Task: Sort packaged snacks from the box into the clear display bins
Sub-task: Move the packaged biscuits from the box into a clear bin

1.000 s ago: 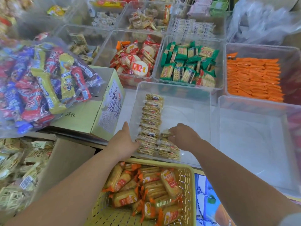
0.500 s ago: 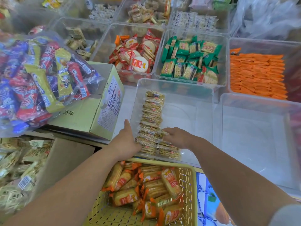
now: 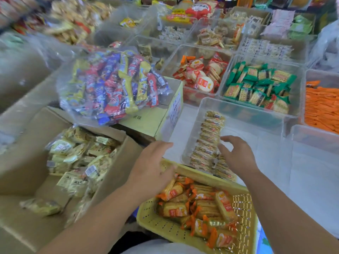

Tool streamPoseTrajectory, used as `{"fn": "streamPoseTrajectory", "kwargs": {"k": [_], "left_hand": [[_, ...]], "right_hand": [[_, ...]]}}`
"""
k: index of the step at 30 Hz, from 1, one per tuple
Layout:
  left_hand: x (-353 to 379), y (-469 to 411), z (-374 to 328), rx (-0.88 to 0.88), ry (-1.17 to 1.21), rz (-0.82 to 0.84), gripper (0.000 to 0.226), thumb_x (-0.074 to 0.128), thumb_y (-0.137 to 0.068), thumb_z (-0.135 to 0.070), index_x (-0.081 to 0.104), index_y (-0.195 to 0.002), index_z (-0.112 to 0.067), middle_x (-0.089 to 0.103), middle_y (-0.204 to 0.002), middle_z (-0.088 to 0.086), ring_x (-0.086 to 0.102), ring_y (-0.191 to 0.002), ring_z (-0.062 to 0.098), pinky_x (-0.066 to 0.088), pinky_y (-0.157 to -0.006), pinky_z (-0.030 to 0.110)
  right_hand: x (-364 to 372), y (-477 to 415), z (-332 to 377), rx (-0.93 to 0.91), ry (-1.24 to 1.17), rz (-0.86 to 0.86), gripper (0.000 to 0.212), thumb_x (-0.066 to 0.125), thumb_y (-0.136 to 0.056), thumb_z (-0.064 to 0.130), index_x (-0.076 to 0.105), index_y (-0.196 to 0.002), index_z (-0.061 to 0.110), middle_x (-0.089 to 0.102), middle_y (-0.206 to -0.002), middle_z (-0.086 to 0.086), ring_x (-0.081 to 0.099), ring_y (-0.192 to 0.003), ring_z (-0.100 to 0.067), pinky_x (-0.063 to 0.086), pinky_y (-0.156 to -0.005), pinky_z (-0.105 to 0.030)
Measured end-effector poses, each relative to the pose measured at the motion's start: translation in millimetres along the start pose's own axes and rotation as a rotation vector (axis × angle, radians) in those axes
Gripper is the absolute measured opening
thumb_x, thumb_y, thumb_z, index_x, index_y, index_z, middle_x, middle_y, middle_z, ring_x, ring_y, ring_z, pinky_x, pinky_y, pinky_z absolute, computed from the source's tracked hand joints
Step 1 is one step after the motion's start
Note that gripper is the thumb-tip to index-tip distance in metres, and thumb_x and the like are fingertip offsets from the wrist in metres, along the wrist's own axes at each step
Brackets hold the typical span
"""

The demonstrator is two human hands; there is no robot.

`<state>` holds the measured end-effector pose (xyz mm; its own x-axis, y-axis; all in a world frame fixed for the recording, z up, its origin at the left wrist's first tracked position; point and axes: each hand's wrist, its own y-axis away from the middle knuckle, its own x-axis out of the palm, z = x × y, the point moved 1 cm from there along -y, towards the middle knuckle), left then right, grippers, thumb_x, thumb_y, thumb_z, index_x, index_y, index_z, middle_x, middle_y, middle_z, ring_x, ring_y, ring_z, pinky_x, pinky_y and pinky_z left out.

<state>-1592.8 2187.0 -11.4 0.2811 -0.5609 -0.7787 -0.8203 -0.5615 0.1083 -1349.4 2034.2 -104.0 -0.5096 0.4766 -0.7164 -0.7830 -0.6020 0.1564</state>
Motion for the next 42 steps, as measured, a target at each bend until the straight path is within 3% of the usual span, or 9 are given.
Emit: {"fn": "streamPoseTrajectory", "kwargs": {"k": [3,8,14,18,22,29,35,39,42], "left_hand": [[-31.1,49.6,32.1,-0.042,0.046,-0.162,0.041,0.068,-0.091,-0.034,0.063,-0.131,-0.026,0.056,-0.129,-0.015,0.047,-0.126,0.004,0.033,-0.108,0.018],[-77.1,109.0,121.1,-0.269,0.115,-0.326,0.038,0.076,-0.091,-0.025,0.061,-0.121,-0.043,0.058,-0.117,-0.022,0.055,-0.108,0.0,0.044,-0.089,0.019],[-138.0,132.9,250.1,-0.503,-0.109,-0.127,0.053,0.076,-0.086,-0.042,0.061,-0.134,-0.027,0.064,-0.13,-0.001,0.061,-0.111,0.017,0.047,-0.095,0.035],[-184.7,126.4,324.2,-0.559,-0.337,0.298,0.077,0.069,-0.086,-0.062,0.047,-0.151,-0.025,0.054,-0.147,0.006,0.053,-0.132,0.026,0.046,-0.103,0.035],[-201.0,107.8,373.8,-0.598,-0.464,0.605,0.086,0.058,-0.089,-0.071,0.041,-0.155,-0.017,0.046,-0.157,0.008,0.049,-0.138,0.027,0.044,-0.103,0.035],[-174.3,89.0,409.7,-0.656,-0.558,1.007,0.063,0.05,-0.09,-0.073,0.068,-0.113,-0.017,0.066,-0.11,0.005,0.065,-0.098,0.024,0.051,-0.094,0.038],[-171.8,82.1,410.5,-0.524,-0.465,1.005,0.041,0.071,-0.077,-0.06,0.071,-0.083,-0.02,0.069,-0.081,0.0,0.063,-0.069,0.018,0.051,-0.066,0.034],[-183.2,77.4,398.9,-0.463,-0.262,0.878,0.062,0.09,-0.07,-0.035,0.068,-0.124,-0.014,0.073,-0.104,0.003,0.073,-0.09,0.019,0.064,-0.073,0.035],[-194.1,69.6,383.8,-0.418,-0.194,0.82,0.067,0.092,-0.072,-0.021,0.063,-0.13,-0.006,0.073,-0.109,0.011,0.072,-0.087,0.019,0.062,-0.066,0.028]], "right_hand": [[18.5,27.5,60.7,-0.2,-0.137,-0.075,0.023,0.066,-0.095,0.03,0.07,-0.117,0.024,0.061,-0.114,0.013,0.055,-0.12,-0.019,0.041,-0.086,-0.021],[80.0,91.9,167.8,-0.542,-0.115,0.17,0.021,0.07,-0.093,0.026,0.072,-0.114,0.023,0.065,-0.115,0.008,0.054,-0.116,-0.011,0.034,-0.099,-0.013],[176.6,154.6,261.4,-0.826,0.095,0.291,0.028,0.067,-0.088,0.039,0.075,-0.107,0.02,0.067,-0.115,0.002,0.056,-0.113,-0.021,0.041,-0.103,-0.036],[223.4,173.0,284.4,-0.702,0.355,0.454,0.04,0.052,-0.092,0.059,0.07,-0.116,0.033,0.066,-0.116,0.012,0.052,-0.119,-0.017,0.031,-0.112,-0.042],[242.1,181.9,286.7,-0.604,0.652,0.413,0.058,0.028,-0.088,0.069,0.066,-0.12,0.039,0.067,-0.115,0.019,0.053,-0.117,-0.015,0.025,-0.11,-0.04],[247.1,187.3,291.5,-0.505,0.76,0.342,0.051,0.036,-0.087,0.067,0.067,-0.117,0.04,0.069,-0.109,0.02,0.055,-0.107,-0.013,0.028,-0.104,-0.037],[251.2,187.7,293.3,-0.474,0.79,0.304,0.049,0.04,-0.085,0.068,0.068,-0.115,0.041,0.069,-0.1,0.02,0.057,-0.102,-0.012,0.028,-0.1,-0.036],[253.2,187.9,292.4,-0.477,0.783,0.283,0.045,0.04,-0.085,0.066,0.069,-0.108,0.04,0.067,-0.091,0.019,0.055,-0.094,-0.013,0.029,-0.098,-0.036],[254.4,186.4,292.3,-0.487,0.776,0.261,0.041,0.042,-0.085,0.063,0.07,-0.101,0.039,0.066,-0.086,0.019,0.055,-0.09,-0.013,0.029,-0.095,-0.034]]}}
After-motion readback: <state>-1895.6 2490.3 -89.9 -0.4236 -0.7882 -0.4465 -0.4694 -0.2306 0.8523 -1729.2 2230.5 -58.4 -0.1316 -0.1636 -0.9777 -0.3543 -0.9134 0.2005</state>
